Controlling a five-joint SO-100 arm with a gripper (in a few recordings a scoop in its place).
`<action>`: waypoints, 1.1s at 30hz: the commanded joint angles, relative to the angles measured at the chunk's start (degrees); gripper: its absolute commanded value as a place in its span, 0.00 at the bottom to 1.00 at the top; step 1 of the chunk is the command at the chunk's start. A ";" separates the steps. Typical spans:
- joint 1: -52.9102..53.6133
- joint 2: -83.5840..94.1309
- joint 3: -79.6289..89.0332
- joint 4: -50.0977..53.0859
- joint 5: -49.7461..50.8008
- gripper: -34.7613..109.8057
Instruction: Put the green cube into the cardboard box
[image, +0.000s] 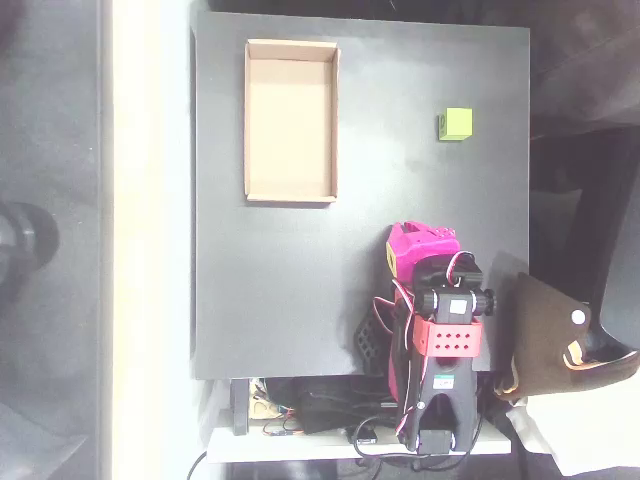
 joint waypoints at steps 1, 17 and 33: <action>0.79 0.26 0.79 2.90 0.26 0.26; 0.79 0.26 0.79 2.90 0.26 0.26; 0.53 -0.35 0.09 2.99 0.26 0.26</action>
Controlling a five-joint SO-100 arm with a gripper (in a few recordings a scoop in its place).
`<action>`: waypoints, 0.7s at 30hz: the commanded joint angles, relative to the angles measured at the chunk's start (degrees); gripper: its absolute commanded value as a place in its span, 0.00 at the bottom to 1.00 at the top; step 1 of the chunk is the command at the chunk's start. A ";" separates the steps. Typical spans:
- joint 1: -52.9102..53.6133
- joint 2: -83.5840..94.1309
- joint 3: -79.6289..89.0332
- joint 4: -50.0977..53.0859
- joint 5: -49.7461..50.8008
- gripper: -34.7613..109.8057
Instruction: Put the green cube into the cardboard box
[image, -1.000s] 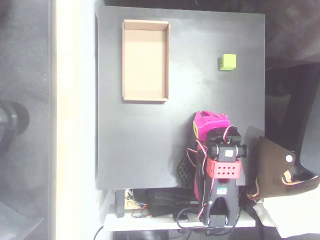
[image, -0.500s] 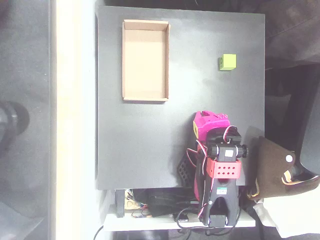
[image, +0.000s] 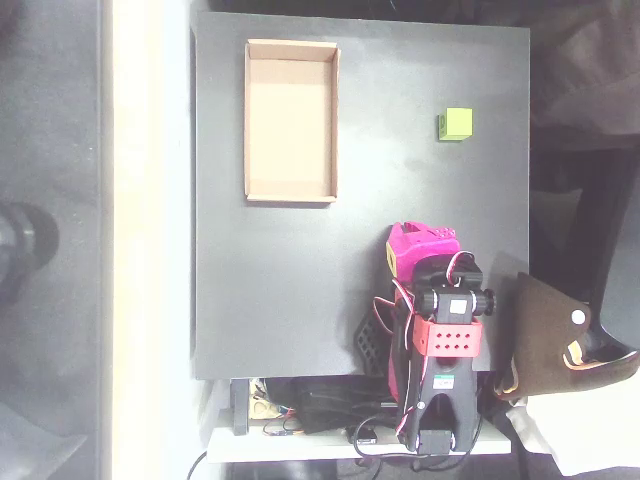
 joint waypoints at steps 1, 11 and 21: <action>0.44 -0.26 0.09 2.99 0.26 0.26; 0.70 -0.44 0.00 2.99 0.26 0.26; 0.09 -0.35 -0.53 2.46 -0.44 0.26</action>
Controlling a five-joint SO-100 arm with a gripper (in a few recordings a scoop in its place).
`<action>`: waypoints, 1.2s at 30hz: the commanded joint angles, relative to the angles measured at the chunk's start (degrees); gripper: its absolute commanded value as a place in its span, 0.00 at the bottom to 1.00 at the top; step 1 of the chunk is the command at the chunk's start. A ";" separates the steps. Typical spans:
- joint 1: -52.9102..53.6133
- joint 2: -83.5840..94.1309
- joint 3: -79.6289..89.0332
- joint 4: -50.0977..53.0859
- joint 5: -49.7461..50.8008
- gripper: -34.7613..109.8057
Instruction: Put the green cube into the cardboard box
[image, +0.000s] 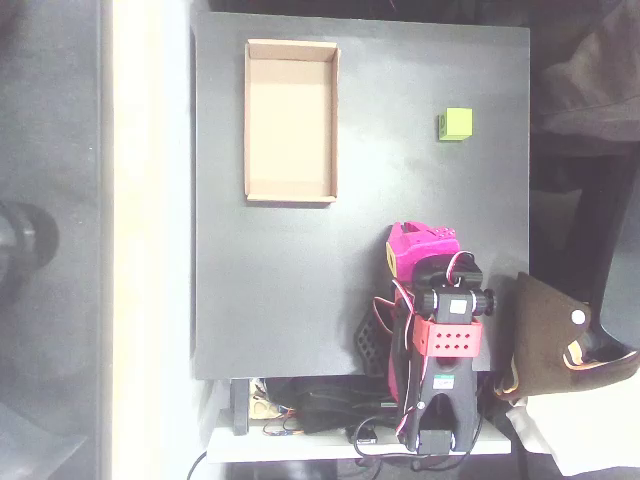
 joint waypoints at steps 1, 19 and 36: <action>0.09 -0.35 -1.23 2.46 -0.26 0.26; 0.00 -9.76 -28.74 2.37 -0.44 0.26; 0.79 -60.29 -77.34 2.37 -0.35 0.26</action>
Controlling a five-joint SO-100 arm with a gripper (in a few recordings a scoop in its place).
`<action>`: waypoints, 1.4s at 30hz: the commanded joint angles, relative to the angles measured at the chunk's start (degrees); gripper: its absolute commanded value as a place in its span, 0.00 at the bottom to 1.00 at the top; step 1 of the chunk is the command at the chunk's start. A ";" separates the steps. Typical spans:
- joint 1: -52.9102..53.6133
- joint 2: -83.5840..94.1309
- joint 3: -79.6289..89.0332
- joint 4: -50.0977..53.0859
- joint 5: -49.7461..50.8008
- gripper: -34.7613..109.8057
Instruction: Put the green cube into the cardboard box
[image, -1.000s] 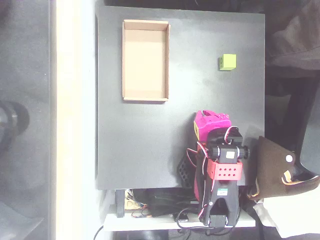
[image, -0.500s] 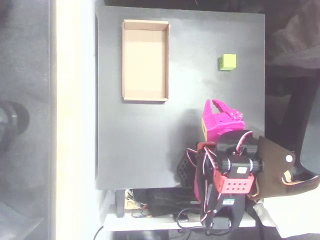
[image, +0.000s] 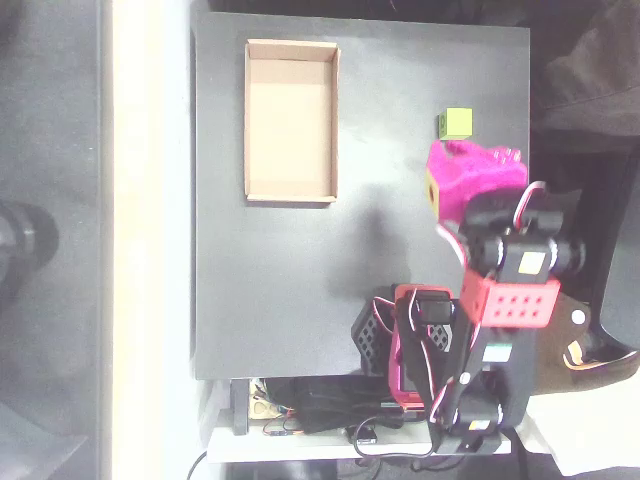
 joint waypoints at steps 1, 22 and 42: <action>0.88 -8.44 -10.99 0.53 0.18 0.26; 7.91 -38.85 -27.69 0.62 0.18 0.26; 8.88 -51.50 -27.69 0.53 0.18 0.46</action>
